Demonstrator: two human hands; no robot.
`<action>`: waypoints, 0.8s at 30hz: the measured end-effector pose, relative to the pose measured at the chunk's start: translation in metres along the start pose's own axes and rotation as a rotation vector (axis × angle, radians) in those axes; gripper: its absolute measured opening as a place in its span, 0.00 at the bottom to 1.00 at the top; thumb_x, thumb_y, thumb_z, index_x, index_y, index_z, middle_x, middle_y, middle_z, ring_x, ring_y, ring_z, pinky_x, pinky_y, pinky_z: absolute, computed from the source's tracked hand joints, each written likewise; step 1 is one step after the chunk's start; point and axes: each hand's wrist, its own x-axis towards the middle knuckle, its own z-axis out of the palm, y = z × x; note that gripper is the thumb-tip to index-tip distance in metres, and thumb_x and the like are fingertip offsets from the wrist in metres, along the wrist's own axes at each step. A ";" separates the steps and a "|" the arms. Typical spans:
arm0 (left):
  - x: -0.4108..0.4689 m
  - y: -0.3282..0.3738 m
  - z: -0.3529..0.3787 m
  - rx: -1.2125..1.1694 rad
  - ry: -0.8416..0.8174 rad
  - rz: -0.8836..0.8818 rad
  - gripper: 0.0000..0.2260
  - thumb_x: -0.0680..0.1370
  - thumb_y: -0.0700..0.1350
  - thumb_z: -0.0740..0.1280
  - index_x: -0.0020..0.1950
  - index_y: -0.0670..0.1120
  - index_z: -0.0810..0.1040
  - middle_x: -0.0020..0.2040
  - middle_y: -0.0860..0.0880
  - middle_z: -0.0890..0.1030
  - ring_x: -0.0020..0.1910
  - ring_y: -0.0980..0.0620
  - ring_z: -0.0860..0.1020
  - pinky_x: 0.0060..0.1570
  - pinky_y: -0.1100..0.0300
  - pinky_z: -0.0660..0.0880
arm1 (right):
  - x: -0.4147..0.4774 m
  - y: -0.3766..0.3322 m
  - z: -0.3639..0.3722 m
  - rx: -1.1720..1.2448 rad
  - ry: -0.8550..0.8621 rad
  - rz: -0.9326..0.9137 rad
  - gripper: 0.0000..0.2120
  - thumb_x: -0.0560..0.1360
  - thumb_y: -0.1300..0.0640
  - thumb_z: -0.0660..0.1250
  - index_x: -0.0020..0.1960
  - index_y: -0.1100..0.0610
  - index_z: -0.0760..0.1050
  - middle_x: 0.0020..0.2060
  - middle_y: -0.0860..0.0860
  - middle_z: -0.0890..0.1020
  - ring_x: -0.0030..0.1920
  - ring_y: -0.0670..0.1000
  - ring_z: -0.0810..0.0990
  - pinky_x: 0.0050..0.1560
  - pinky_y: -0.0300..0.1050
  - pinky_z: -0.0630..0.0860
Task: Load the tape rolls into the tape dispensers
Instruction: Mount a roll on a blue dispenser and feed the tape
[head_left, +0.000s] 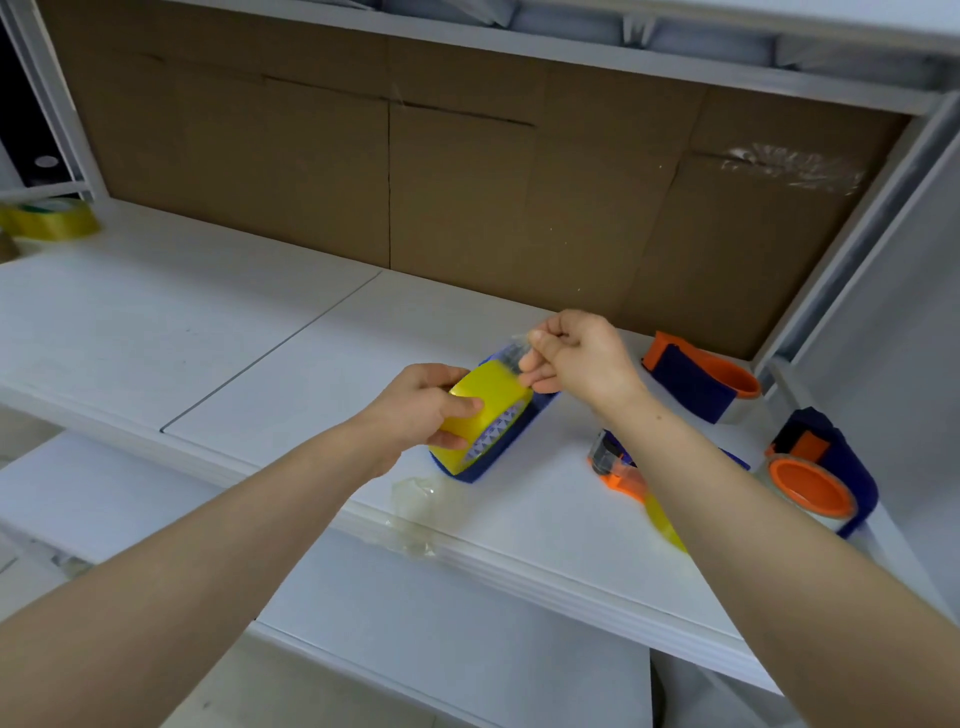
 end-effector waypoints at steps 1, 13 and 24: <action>0.002 0.000 0.002 0.047 0.016 0.012 0.19 0.76 0.36 0.65 0.67 0.44 0.71 0.55 0.46 0.76 0.43 0.51 0.76 0.30 0.65 0.78 | 0.000 0.000 0.001 0.004 0.003 0.015 0.11 0.80 0.61 0.57 0.40 0.53 0.70 0.32 0.51 0.79 0.37 0.53 0.81 0.43 0.47 0.80; 0.018 0.003 0.008 1.274 0.300 0.270 0.22 0.71 0.44 0.67 0.65 0.47 0.70 0.57 0.47 0.76 0.54 0.46 0.75 0.54 0.56 0.62 | 0.000 -0.006 -0.003 0.206 -0.046 0.170 0.04 0.79 0.65 0.59 0.50 0.64 0.72 0.33 0.56 0.79 0.25 0.46 0.80 0.31 0.36 0.80; 0.021 0.007 0.008 0.844 0.177 0.157 0.16 0.68 0.42 0.72 0.54 0.43 0.76 0.48 0.44 0.81 0.48 0.45 0.79 0.46 0.52 0.78 | -0.022 -0.001 -0.008 0.326 -0.129 0.413 0.22 0.73 0.42 0.66 0.50 0.62 0.76 0.35 0.58 0.82 0.32 0.53 0.82 0.32 0.42 0.80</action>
